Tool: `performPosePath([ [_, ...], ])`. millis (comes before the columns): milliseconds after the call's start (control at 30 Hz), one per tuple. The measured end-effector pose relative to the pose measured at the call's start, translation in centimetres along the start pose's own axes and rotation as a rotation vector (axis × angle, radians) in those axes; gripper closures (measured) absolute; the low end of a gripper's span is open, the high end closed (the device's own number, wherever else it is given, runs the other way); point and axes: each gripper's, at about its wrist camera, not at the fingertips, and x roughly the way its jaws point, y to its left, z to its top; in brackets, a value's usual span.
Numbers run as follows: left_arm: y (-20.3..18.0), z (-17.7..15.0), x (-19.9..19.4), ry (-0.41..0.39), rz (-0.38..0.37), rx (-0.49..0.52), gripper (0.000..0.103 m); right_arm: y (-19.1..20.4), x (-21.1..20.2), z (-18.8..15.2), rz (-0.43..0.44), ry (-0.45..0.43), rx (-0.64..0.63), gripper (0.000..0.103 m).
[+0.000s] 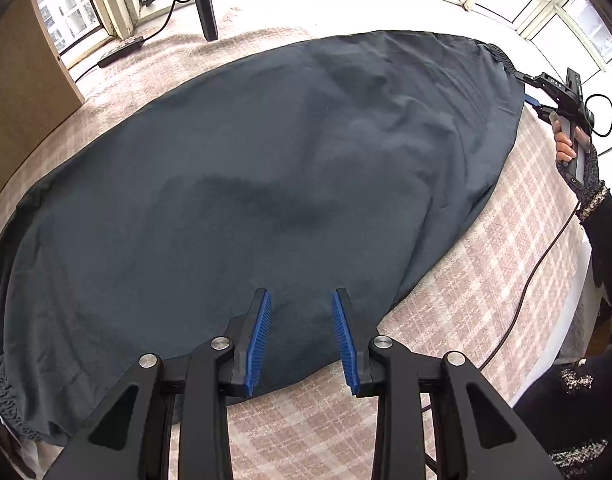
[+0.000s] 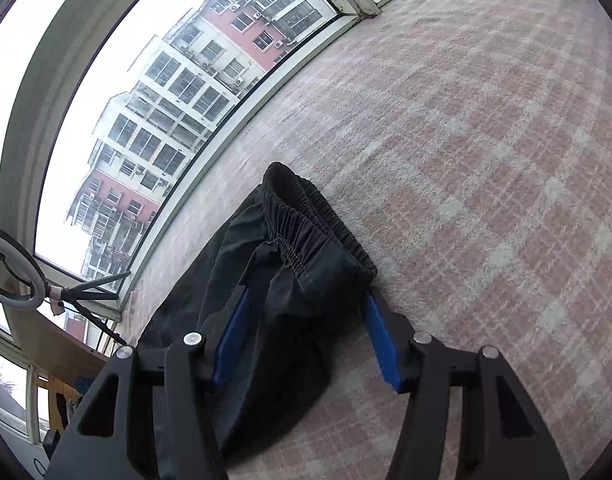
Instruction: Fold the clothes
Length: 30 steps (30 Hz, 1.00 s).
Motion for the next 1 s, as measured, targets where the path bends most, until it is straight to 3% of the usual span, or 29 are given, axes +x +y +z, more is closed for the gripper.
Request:
performPosePath([
  [67,-0.3,0.2,0.0,-0.003,-0.004,0.010,0.073,0.4,0.8,0.3,-0.019,-0.002,-0.005,0.053],
  [133,-0.6,0.4,-0.1,-0.006,-0.006,0.019,0.073,0.5,1.5,0.6,0.027,0.018,0.012,0.090],
  [267,-0.7,0.3,-0.4,-0.008,-0.006,0.025,0.073,1.1,2.3,0.6,0.084,0.039,0.015,0.090],
  [300,-0.7,0.2,-0.4,-0.008,-0.006,0.023,0.073,1.2,2.4,0.6,0.089,0.040,0.010,0.086],
  [367,-0.6,0.1,-0.5,-0.008,-0.006,0.021,0.073,1.1,2.9,0.4,0.096,0.057,0.028,0.058],
  [400,-0.6,0.1,-0.5,-0.008,-0.007,0.019,0.073,1.0,3.1,0.3,0.103,0.051,0.034,0.057],
  [467,-0.6,0.0,-0.6,-0.008,-0.007,0.017,0.073,1.1,3.3,0.2,0.104,0.041,0.037,0.064],
  [500,-0.6,0.0,-0.7,-0.009,-0.007,0.016,0.073,1.1,3.6,0.2,0.111,0.051,0.042,0.090],
  [533,-0.5,-0.1,-0.7,-0.009,-0.007,0.014,0.073,1.1,3.9,0.3,0.118,0.061,0.047,0.098],
  [667,-0.5,-0.1,-1.1,-0.015,-0.007,0.006,0.073,1.4,2.7,0.4,0.139,-0.006,0.076,0.099],
  [833,-1.1,0.5,-1.5,-0.054,-0.041,0.025,0.073,3.3,-2.7,1.7,0.139,-0.132,0.013,0.100],
  [1000,-2.1,0.8,-0.5,-0.050,-0.050,0.080,0.073,2.5,-2.2,1.6,-0.002,-0.085,-0.037,0.100],
])
